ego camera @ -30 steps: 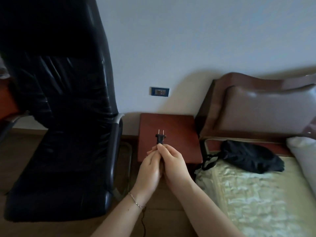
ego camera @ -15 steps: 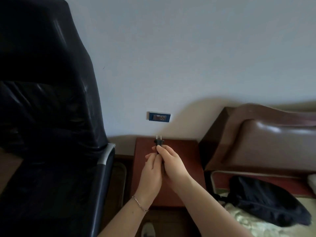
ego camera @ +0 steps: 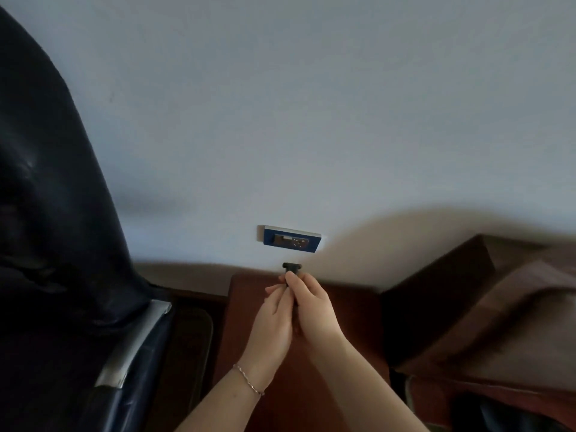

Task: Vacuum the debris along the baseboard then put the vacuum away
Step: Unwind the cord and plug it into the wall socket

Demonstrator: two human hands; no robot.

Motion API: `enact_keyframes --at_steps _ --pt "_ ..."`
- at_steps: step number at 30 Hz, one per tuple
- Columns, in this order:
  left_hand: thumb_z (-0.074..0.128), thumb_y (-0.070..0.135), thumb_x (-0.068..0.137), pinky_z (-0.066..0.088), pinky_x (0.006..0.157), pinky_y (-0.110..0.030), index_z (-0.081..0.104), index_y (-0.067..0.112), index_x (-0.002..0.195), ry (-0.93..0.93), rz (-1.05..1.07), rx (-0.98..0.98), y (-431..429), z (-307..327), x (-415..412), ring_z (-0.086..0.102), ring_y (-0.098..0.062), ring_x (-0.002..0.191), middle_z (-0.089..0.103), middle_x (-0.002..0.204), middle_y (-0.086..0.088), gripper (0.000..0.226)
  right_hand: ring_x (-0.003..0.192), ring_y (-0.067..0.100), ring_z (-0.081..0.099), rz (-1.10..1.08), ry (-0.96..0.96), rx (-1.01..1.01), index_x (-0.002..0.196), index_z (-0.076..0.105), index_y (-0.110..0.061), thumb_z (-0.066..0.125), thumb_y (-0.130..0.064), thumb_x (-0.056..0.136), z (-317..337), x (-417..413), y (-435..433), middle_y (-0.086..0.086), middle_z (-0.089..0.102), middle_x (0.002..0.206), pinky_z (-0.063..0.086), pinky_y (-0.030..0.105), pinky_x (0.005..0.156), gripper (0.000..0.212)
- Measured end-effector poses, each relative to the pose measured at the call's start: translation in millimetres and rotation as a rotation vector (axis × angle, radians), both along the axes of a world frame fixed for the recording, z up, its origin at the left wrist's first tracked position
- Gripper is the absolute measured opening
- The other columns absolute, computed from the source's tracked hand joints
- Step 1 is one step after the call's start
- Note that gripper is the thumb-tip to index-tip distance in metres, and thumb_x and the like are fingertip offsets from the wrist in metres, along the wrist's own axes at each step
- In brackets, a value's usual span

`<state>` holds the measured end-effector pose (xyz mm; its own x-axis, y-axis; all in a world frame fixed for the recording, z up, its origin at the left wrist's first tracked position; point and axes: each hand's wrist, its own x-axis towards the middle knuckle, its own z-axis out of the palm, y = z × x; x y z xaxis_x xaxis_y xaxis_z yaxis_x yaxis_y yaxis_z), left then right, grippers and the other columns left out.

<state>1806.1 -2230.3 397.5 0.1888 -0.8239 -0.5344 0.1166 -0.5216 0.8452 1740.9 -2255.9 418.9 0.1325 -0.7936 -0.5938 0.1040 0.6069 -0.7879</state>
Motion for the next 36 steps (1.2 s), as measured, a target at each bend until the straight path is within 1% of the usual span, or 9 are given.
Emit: enact_keyframes --at_steps 3,5,8,11,18,23,27,33,36 --pt "0.040 0.038 0.095 0.050 0.091 -0.038 0.064 0.030 0.101 -0.010 0.029 -0.003 -28 -42 -9 0.064 -0.018 0.103 0.067 0.100 -0.001 0.026 0.084 0.028 0.067 -0.029 -0.027 0.000 0.084 0.064 -0.010 0.054 -0.021 0.095 -38 0 -25 0.008 0.075 0.083 0.053 0.045 0.080 0.018" --pt "0.038 0.046 0.084 0.048 0.095 -0.040 0.063 0.020 0.107 -0.022 0.012 -0.005 -44 -75 -15 0.063 -0.022 0.106 0.067 0.100 -0.005 0.042 0.082 0.027 0.066 -0.073 -0.035 -0.004 0.081 0.063 -0.010 0.055 -0.019 0.095 -63 -2 -38 0.007 0.074 0.080 0.053 0.044 0.085 0.018" --pt "0.038 0.032 0.095 0.048 0.090 -0.036 0.062 0.027 0.096 -0.064 0.001 -0.070 -59 -95 -22 0.063 -0.019 0.101 0.067 0.097 -0.004 0.025 0.075 0.022 0.064 -0.094 -0.044 -0.046 0.077 0.060 -0.011 0.055 -0.018 0.095 -92 -10 -55 0.007 0.072 0.076 0.053 0.035 0.076 0.020" --pt "0.036 0.016 0.099 0.049 0.083 -0.036 0.059 0.029 0.085 -0.089 0.038 -0.126 -72 -109 -24 0.064 -0.019 0.095 0.066 0.091 -0.003 0.030 0.072 0.017 0.064 -0.086 -0.036 -0.083 0.076 0.061 -0.013 0.055 -0.019 0.094 -113 -12 -67 0.008 0.071 0.078 0.051 0.029 0.069 0.020" --pt "0.036 0.020 0.098 0.051 0.086 -0.052 0.058 0.026 0.087 -0.081 0.091 -0.176 -86 -127 -22 0.065 -0.023 0.093 0.067 0.091 -0.006 0.026 0.071 0.013 0.066 -0.066 -0.041 -0.062 0.074 0.061 -0.018 0.056 -0.025 0.094 -135 -8 -83 0.001 0.074 0.077 0.051 0.027 0.064 0.022" --pt "0.038 0.029 0.088 0.049 0.085 -0.047 0.058 0.029 0.085 -0.049 0.102 -0.206 -87 -125 -25 0.065 -0.024 0.091 0.064 0.085 -0.002 0.020 0.067 0.010 0.066 -0.076 -0.037 -0.083 0.073 0.063 -0.017 0.057 -0.023 0.093 -135 -10 -85 0.002 0.074 0.076 0.051 0.025 0.063 0.022" --pt "0.038 0.022 0.098 0.050 0.082 -0.045 0.059 0.029 0.090 -0.049 0.117 -0.222 -86 -121 -26 0.065 -0.022 0.091 0.065 0.084 0.000 0.023 0.066 0.009 0.066 -0.060 -0.060 -0.098 0.074 0.063 -0.015 0.057 -0.021 0.093 -128 -12 -86 0.004 0.073 0.077 0.052 0.023 0.062 0.021" --pt "0.039 0.021 0.100 0.051 0.073 -0.030 0.061 0.030 0.081 -0.018 0.129 -0.196 -90 -109 -26 0.065 -0.003 0.077 0.065 0.073 0.009 0.030 0.067 0.011 0.067 -0.090 -0.079 -0.097 0.070 0.064 -0.016 0.058 -0.022 0.093 -122 -12 -89 0.005 0.073 0.077 0.053 0.026 0.064 0.024" --pt "0.038 0.021 0.100 0.051 0.075 -0.034 0.060 0.029 0.083 -0.010 0.117 -0.190 -91 -107 -26 0.065 -0.010 0.081 0.065 0.077 0.007 0.029 0.067 0.012 0.066 -0.096 -0.081 -0.080 0.071 0.064 -0.015 0.057 -0.022 0.093 -121 -11 -90 0.005 0.073 0.077 0.053 0.026 0.065 0.024"
